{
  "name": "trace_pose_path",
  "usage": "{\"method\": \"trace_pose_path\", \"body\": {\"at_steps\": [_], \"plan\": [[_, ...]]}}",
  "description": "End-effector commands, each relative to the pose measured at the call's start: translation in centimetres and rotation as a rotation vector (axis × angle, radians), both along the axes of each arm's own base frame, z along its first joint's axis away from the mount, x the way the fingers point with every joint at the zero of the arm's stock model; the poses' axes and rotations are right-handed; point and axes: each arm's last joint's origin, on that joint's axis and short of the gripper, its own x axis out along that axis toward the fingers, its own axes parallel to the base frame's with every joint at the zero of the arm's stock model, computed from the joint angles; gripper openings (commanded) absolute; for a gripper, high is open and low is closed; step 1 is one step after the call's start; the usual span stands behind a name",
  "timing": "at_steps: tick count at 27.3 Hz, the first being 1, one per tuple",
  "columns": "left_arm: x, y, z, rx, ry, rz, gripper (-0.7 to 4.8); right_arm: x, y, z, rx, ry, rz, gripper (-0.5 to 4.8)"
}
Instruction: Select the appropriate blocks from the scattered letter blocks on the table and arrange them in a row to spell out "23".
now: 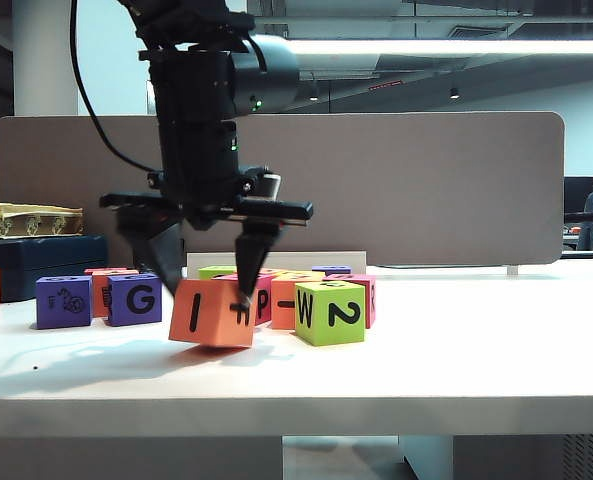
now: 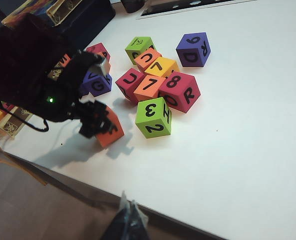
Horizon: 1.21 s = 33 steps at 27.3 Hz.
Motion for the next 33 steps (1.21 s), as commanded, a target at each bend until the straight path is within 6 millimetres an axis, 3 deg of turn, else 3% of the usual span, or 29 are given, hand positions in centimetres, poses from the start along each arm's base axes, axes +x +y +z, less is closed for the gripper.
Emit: {"method": "trace_pose_path", "body": {"at_steps": [1,20,25,27,29,33], "plan": [[-0.4,0.0,-0.2,-0.030,0.069,0.009,3.28,0.0,0.0,0.1,-0.001,-0.014,0.003,-0.01],[-1.5,0.3,0.4,-0.067,0.190,-0.035,3.34,0.1,0.0,0.1,-0.001,-0.014,0.003,-0.01],[-1.9,0.7,2.8,-0.083,0.157,-0.063,3.41,0.1,0.0,0.1,-0.001,-0.014,0.003,-0.01],[-1.6,0.3,5.5,-0.101,0.098,-0.147,3.41,0.1,0.0,0.1,-0.001,-0.014,0.003,-0.01],[-1.2,-0.8,7.0,-0.128,-0.002,-0.261,3.41,0.1,0.0,0.1,-0.002,-0.013,0.002,-0.01],[-0.7,-2.0,7.4,-0.179,-0.106,-0.381,3.41,0.1,0.0,0.1,-0.002,-0.013,0.003,-0.01]]}}
